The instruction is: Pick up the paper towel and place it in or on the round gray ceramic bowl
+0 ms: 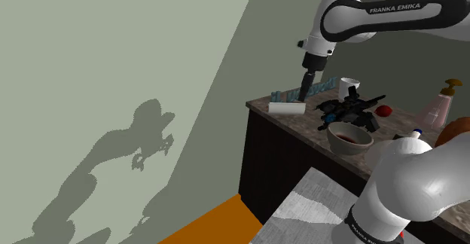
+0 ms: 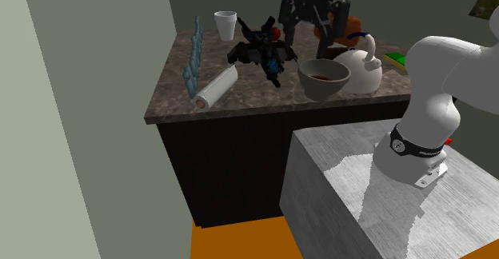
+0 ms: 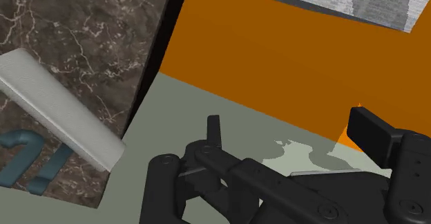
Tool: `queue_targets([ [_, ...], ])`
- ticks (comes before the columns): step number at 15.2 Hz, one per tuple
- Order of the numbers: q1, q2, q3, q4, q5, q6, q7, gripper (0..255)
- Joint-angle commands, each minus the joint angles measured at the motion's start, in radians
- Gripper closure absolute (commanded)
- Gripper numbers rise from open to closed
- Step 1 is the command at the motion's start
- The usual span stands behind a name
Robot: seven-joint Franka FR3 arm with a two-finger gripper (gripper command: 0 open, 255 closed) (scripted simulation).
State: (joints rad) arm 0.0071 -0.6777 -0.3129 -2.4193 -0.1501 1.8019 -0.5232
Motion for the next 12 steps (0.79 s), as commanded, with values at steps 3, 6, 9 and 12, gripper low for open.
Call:
queue_targets([
  [3, 0.013, 0.105, -0.105, 0.044, -0.035, 0.060, -0.168, 0],
  [6, 0.033, 0.200, -0.184, 0.089, -0.041, 0.109, -0.292, 0],
  [9, 0.057, 0.310, -0.261, 0.147, -0.024, 0.156, -0.423, 0],
  [12, 0.083, 0.435, -0.335, 0.218, 0.022, 0.198, -0.565, 0],
])
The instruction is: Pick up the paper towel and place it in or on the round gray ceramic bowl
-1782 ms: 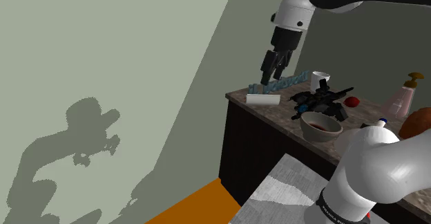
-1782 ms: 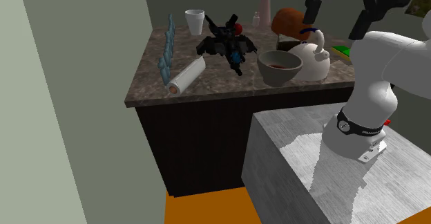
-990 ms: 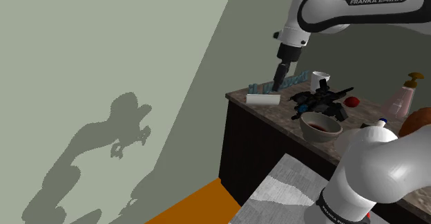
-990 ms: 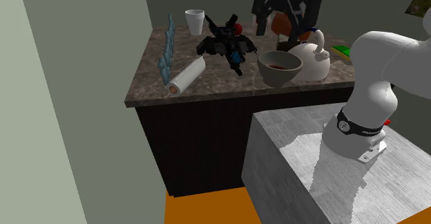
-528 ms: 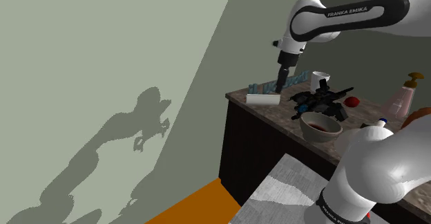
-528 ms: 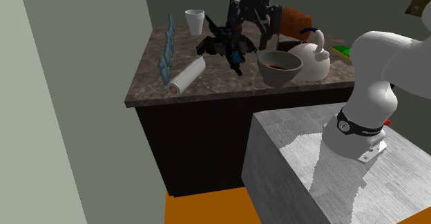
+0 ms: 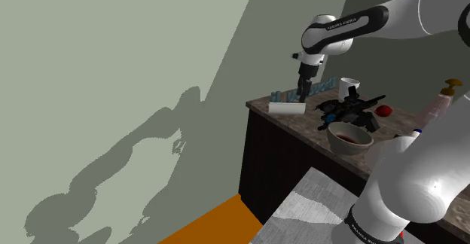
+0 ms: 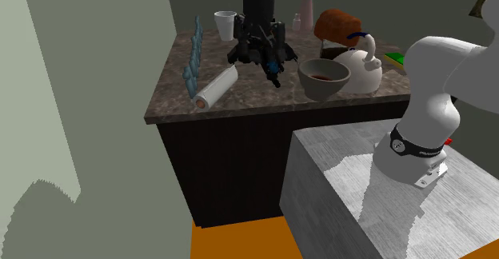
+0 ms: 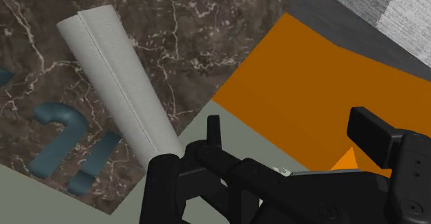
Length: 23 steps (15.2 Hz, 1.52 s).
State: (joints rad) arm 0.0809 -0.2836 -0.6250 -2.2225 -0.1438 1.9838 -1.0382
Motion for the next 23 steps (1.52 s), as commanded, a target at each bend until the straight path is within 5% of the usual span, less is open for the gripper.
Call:
queue_targets([
  [1, 0.017, 0.087, -0.046, 0.048, 0.038, 0.028, -0.100, 0],
  [6, 0.017, 0.343, -0.124, 0.205, 0.203, 0.061, -0.369, 0],
  [12, -0.102, 0.642, -0.087, 0.445, 0.395, 0.036, -0.634, 0],
  [23, -0.117, 0.684, -0.064, 0.394, 0.430, 0.120, -0.657, 0],
])
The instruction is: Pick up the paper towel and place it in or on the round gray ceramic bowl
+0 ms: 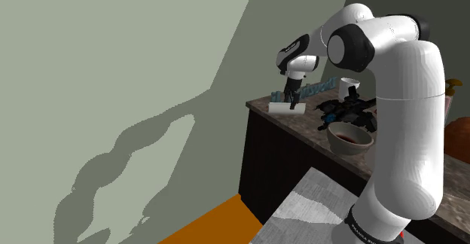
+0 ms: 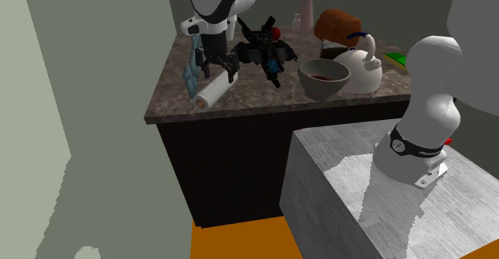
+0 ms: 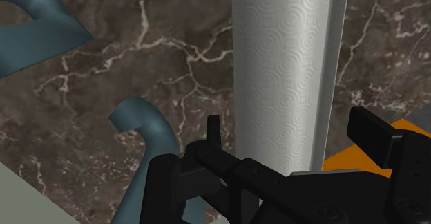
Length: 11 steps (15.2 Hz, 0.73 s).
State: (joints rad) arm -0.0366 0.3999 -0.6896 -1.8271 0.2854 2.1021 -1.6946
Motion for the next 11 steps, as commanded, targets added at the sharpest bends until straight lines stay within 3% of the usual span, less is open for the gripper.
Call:
queue_targets([
  [1, 0.000, 0.000, 0.000, -0.001, 0.001, 0.002, 0.000, 0],
  [4, 0.000, 0.000, 0.000, -0.001, 0.001, 0.001, 0.000, 0],
  [5, 0.000, 0.000, 0.000, -0.001, 0.001, 0.001, 0.000, 255],
  [11, 0.000, 0.000, 0.000, -0.001, 0.000, 0.001, 0.000, 255],
])
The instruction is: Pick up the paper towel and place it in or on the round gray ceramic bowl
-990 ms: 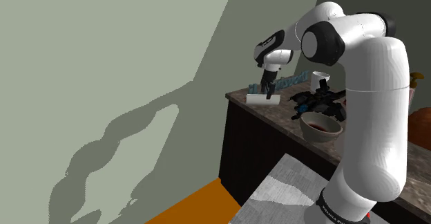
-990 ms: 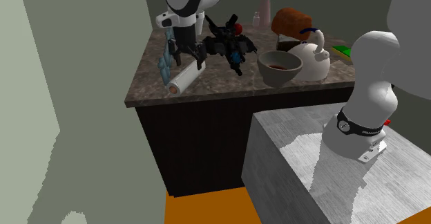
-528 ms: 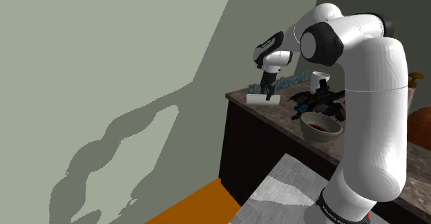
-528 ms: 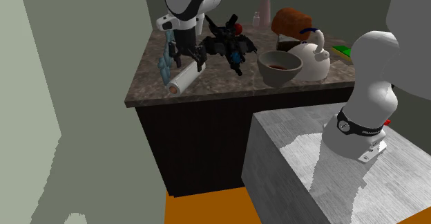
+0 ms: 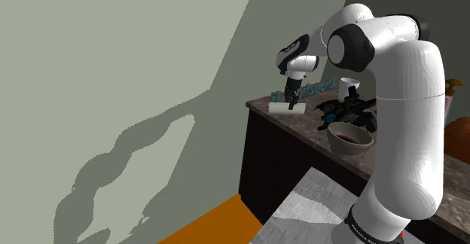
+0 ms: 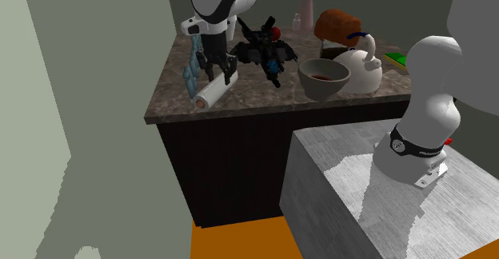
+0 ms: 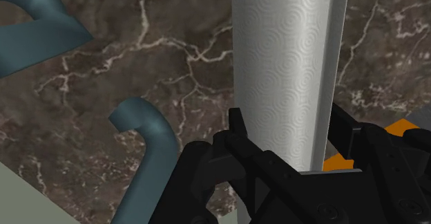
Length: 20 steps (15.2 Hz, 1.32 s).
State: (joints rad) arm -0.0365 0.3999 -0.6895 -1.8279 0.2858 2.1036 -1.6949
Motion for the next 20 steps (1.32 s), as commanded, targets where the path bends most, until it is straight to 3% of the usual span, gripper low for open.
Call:
queue_targets([
  [1, 0.000, 0.000, 0.000, 0.000, 0.000, 0.000, 0.000, 255],
  [20, 0.021, -0.088, -0.036, 0.125, -0.074, -0.192, 0.047, 255],
])
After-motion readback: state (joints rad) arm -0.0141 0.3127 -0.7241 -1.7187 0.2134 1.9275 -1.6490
